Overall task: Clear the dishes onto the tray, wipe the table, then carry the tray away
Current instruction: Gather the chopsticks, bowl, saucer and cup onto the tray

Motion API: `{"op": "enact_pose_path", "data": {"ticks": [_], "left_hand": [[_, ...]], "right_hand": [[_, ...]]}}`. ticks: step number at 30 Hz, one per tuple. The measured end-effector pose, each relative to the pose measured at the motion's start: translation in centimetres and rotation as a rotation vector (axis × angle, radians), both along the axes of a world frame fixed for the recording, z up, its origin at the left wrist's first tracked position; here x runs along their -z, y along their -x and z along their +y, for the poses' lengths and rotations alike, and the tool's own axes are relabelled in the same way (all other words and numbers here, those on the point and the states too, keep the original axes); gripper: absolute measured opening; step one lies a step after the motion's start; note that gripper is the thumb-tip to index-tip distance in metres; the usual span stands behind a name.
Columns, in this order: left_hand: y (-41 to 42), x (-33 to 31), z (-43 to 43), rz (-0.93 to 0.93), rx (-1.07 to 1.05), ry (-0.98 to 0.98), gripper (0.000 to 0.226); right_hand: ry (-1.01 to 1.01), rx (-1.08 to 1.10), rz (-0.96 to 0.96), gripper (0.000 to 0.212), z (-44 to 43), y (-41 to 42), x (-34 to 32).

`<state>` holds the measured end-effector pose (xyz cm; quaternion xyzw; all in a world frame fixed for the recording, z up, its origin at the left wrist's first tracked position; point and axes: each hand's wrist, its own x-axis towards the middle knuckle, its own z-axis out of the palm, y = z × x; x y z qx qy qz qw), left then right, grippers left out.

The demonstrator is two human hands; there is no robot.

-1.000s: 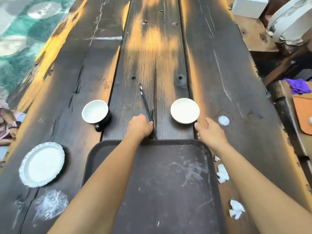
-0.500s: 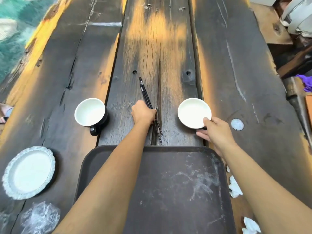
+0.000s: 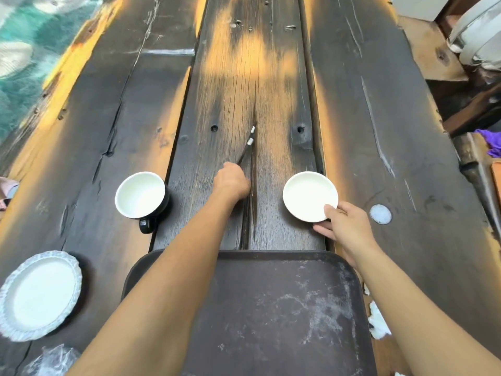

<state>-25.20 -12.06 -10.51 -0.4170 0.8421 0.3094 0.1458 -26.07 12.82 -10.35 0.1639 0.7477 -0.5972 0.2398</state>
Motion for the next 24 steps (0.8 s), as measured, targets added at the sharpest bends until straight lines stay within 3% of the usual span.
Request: {"op": "enact_pose_path", "data": {"ticks": [4, 9, 12, 19, 24], "left_hand": [[-1.0, -0.5, -0.2, 0.353, -0.062, -0.117, 0.022], [-2.1, -0.9, 0.5, 0.913, -0.124, -0.108, 0.032], [-1.7, -1.4, 1.1, 1.104, -0.292, -0.104, 0.037], [-3.5, 1.0, 1.7, 0.934, -0.168, -0.181, 0.045], [-5.1, 0.5, 1.0, 0.716, -0.024, -0.063, 0.06]], "right_hand": [[0.024, 0.02, -0.002, 0.033, -0.2, 0.0, -0.2], [0.032, 0.035, 0.019, 0.035, -0.5, -0.2, 0.0], [0.045, 0.041, 0.025, 0.036, -0.5, -0.3, 0.2], [0.067, 0.068, 0.008, 0.034, -0.7, -0.6, -0.3], [0.072, 0.102, -0.033, 0.036, -0.3, -1.2, -0.9]]}}
